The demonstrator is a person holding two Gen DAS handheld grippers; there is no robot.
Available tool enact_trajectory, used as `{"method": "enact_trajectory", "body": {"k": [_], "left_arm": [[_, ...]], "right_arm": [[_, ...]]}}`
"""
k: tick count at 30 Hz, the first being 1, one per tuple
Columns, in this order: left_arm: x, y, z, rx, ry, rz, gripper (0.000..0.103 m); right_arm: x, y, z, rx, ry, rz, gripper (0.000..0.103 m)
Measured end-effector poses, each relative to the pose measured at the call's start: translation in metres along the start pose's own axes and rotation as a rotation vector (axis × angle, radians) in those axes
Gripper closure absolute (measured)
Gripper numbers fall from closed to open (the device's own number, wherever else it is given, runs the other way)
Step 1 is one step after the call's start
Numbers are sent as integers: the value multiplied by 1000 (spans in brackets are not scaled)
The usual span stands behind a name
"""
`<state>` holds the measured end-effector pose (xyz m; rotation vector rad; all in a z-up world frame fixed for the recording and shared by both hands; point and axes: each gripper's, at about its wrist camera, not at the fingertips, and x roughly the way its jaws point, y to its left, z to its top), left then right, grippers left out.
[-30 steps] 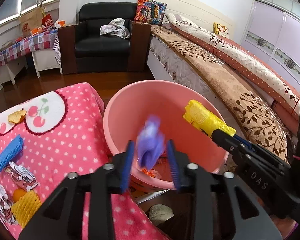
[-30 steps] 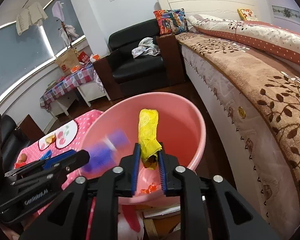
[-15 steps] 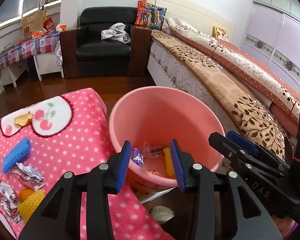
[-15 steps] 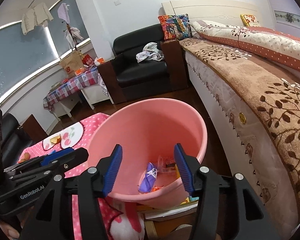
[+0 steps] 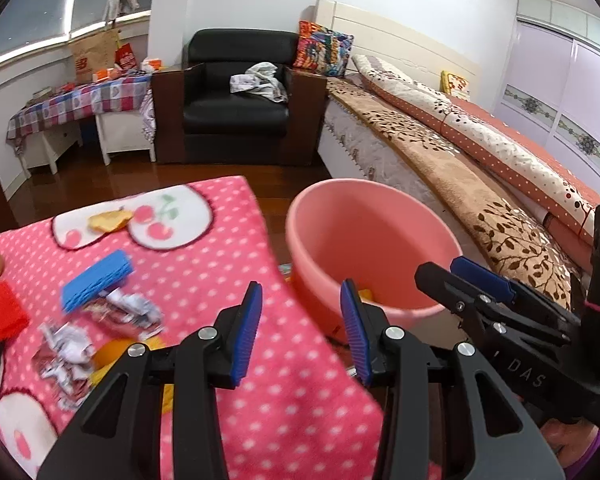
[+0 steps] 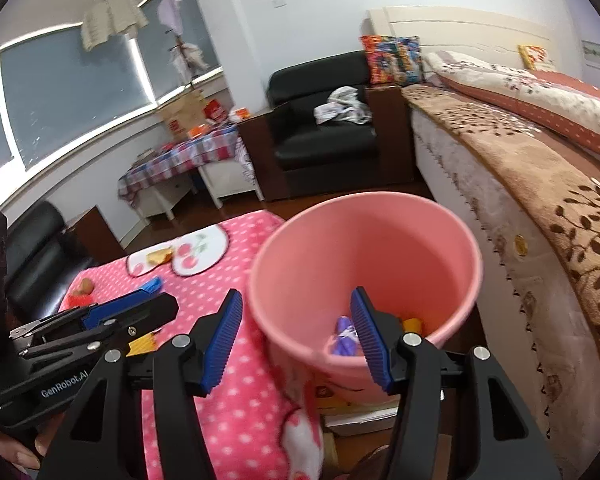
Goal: Collect trash
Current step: 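Move both grippers back over the table, then grasp the crumpled foil wrapper with the left gripper while the right gripper grasps the yellow foam net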
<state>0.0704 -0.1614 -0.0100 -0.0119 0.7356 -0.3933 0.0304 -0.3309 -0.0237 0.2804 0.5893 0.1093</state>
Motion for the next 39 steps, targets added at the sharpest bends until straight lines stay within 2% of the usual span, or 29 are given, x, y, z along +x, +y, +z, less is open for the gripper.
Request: {"method": "enact_trajectory", "body": {"k": [10, 16, 21, 24, 28, 35, 39], "left_arm": [[-37, 59, -33, -76, 4, 78, 62], [-61, 91, -56, -117, 0, 161, 62], [-73, 121, -73, -191, 19, 206, 62], [-72, 137, -78, -236, 35, 233, 62], [-67, 156, -79, -317, 57, 234, 62], [-53, 180, -69, -533, 87, 181, 62], [-36, 181, -70, -565, 149, 217, 62]], "right_arm": [[7, 59, -15, -83, 42, 77, 47], [20, 83, -23, -124, 82, 116, 47], [29, 96, -28, -149, 110, 139, 47], [35, 99, -30, -156, 125, 150, 47], [44, 101, -31, -157, 146, 161, 47], [57, 104, -35, -159, 169, 174, 47], [60, 107, -37, -166, 175, 180, 47]]}}
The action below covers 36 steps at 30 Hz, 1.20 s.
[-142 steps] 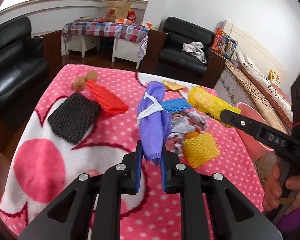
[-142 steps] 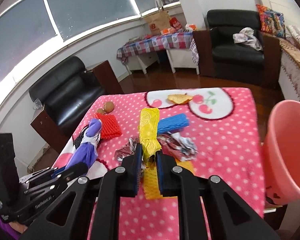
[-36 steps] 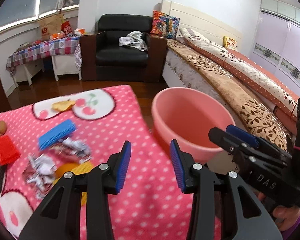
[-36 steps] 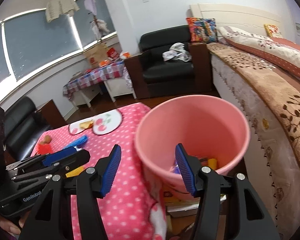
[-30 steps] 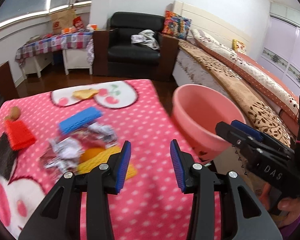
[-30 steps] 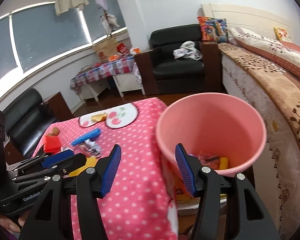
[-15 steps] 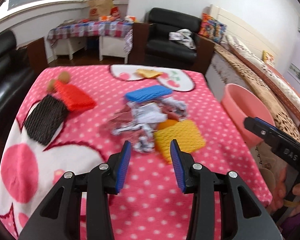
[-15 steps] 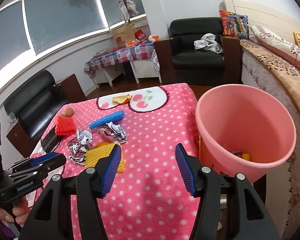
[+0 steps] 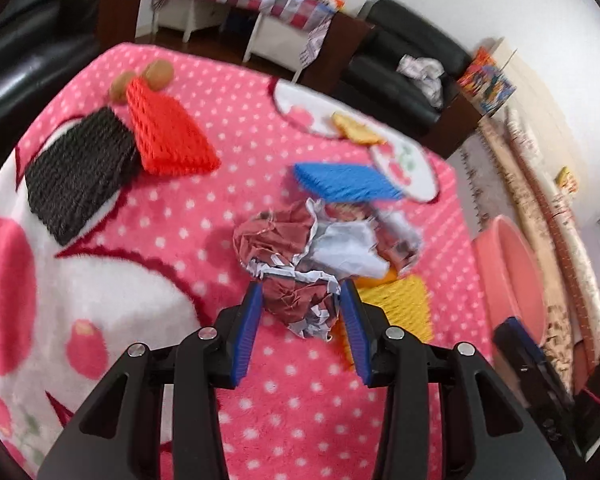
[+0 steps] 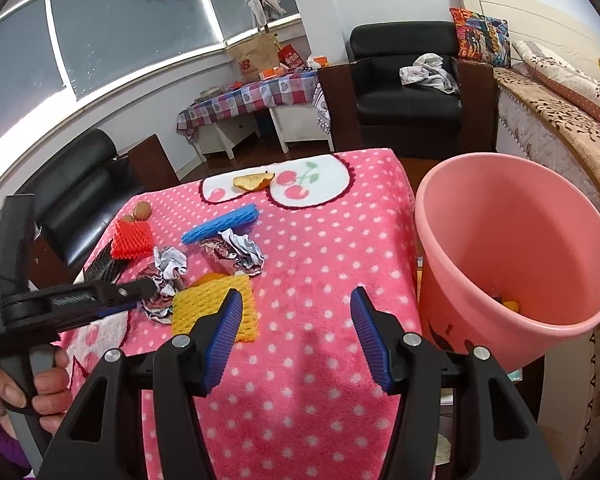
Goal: Collect trash
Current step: 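Grasp the crumpled foil wrapper with the left gripper while the right gripper grasps the yellow foam net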
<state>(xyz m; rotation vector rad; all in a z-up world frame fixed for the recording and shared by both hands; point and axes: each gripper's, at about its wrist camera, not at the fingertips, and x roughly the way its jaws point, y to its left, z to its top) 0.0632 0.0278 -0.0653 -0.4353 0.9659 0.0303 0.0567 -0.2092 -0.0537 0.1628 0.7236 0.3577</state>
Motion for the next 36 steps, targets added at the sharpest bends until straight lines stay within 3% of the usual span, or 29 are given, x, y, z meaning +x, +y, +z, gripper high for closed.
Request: {"method": "enact_trajectory", "body": {"k": [7, 16, 28, 29, 30, 31, 33, 36], "left_arm": [[2, -2, -10, 47, -7, 3, 62], [-12, 3, -12, 81, -50, -8, 70], [-29, 11, -8, 101, -101, -8, 70], [-30, 11, -8, 105, -104, -7, 70], [-31, 11, -8, 106, -107, -7, 70], [-33, 12, -8, 106, -110, -8, 70], [-35, 12, -8, 106, -114, -11, 70], [-37, 11, -9, 113, -119, -14, 70]], "right_arm": [[12, 0, -1, 23, 38, 39, 47], [35, 15, -5, 38, 122, 117, 47], [71, 45, -8, -37, 240, 68, 46], [71, 47, -8, -45, 242, 63, 53], [71, 47, -9, -48, 244, 59, 67], [71, 48, -10, -50, 250, 62, 70], [68, 46, -11, -42, 247, 66, 89], [59, 42, -10, -19, 230, 77, 94]]}}
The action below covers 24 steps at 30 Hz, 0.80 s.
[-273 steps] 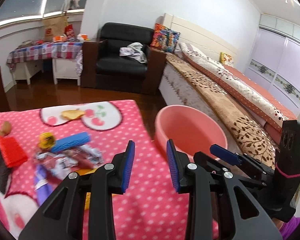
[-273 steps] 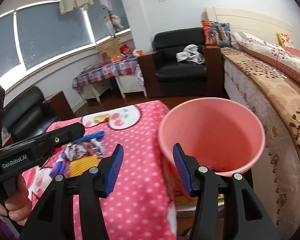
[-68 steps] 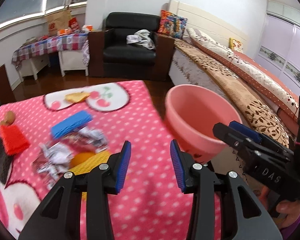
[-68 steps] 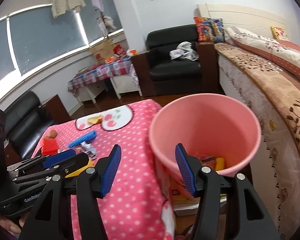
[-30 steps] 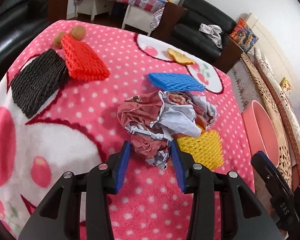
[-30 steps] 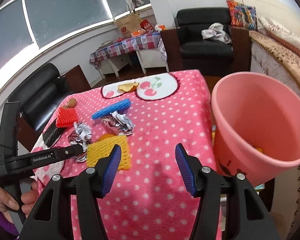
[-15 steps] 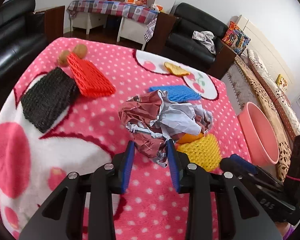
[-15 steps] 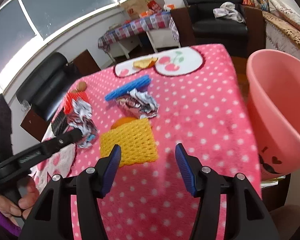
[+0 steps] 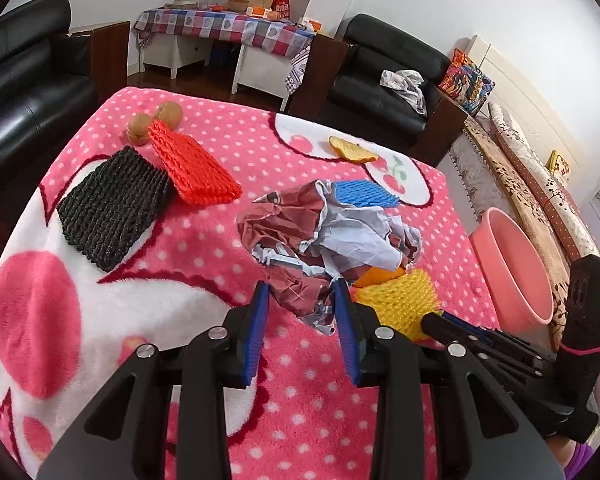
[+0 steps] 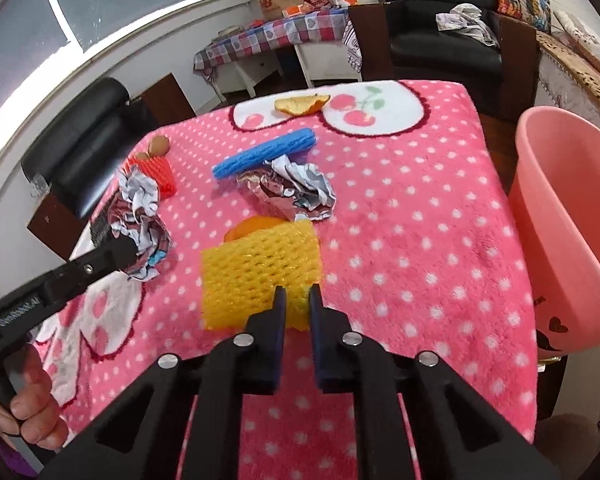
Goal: Collect trash
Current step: 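Grasp the crumpled foil wrapper with the left gripper while the right gripper grasps the yellow foam net, then carry both items into the pink bucket and open both grippers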
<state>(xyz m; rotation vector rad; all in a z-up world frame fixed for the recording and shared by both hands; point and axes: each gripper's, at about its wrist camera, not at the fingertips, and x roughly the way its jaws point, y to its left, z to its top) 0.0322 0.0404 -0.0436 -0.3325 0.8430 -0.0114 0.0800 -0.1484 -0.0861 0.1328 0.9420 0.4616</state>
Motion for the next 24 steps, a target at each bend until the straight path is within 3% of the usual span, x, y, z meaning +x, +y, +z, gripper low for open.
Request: {"method": "enact_trajectory", "body": {"k": [9, 24], "left_arm": [[-14, -15, 0, 34, -36, -30, 70], [-14, -82, 13, 162, -70, -100, 70]], "right_arm": [[-46, -4, 2, 24, -110, 9, 95], [-114, -43, 7, 75, -295, -116, 95]]}}
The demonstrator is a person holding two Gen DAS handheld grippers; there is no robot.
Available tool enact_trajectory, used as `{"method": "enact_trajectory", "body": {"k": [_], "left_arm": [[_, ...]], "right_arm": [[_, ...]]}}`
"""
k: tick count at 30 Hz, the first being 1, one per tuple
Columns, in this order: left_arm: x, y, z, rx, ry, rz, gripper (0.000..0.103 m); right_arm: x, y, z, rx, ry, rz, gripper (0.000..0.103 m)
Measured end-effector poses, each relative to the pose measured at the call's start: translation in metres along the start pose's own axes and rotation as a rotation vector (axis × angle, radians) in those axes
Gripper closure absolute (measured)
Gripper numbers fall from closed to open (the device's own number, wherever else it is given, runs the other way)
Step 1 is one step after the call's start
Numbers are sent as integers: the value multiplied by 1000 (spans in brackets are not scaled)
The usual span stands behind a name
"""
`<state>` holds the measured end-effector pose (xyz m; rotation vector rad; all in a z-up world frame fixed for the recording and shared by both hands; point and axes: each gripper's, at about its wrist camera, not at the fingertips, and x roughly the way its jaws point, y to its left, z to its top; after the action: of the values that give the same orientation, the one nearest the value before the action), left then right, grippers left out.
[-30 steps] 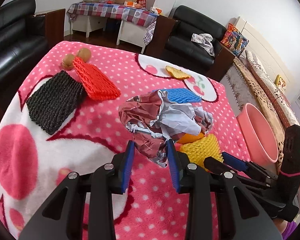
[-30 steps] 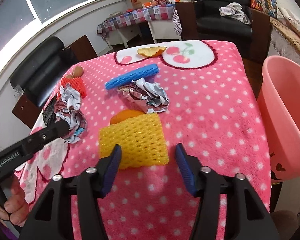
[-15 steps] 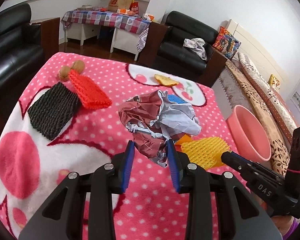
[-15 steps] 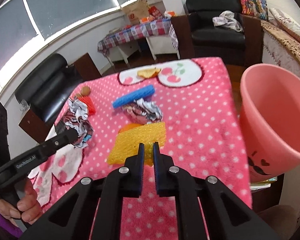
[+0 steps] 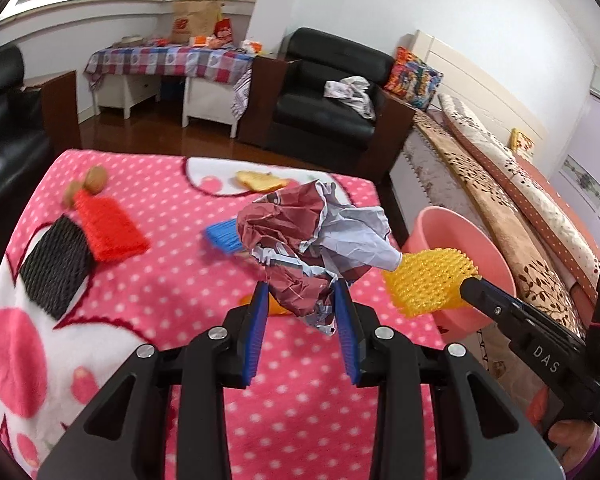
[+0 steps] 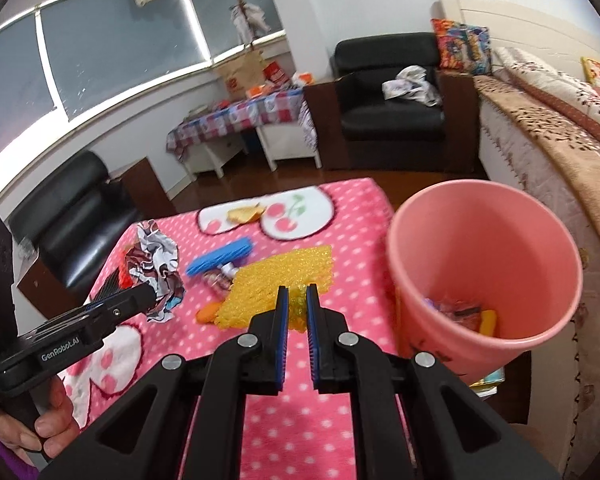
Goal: Collect trash
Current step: 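Carry both items into the pink bucket and open both grippers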
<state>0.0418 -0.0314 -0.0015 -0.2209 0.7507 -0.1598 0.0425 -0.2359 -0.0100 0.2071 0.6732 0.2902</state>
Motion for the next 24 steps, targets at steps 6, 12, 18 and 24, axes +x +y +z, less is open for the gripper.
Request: {"method": "enact_trajectory", "body": {"k": [6, 12, 18, 24], "left_arm": [[9, -29, 6, 61, -4, -38, 70], [25, -66, 10, 131, -1, -81, 70], [44, -104, 11, 191, 14, -120, 70], [68, -139, 7, 248, 38, -137, 70]], "right_arm": [[-15, -29, 5, 49, -43, -49, 95], [-29, -57, 4, 94, -74, -104, 95], [-39, -88, 3, 137, -96, -161, 95], [-38, -118, 2, 187, -98, -204, 94]]}}
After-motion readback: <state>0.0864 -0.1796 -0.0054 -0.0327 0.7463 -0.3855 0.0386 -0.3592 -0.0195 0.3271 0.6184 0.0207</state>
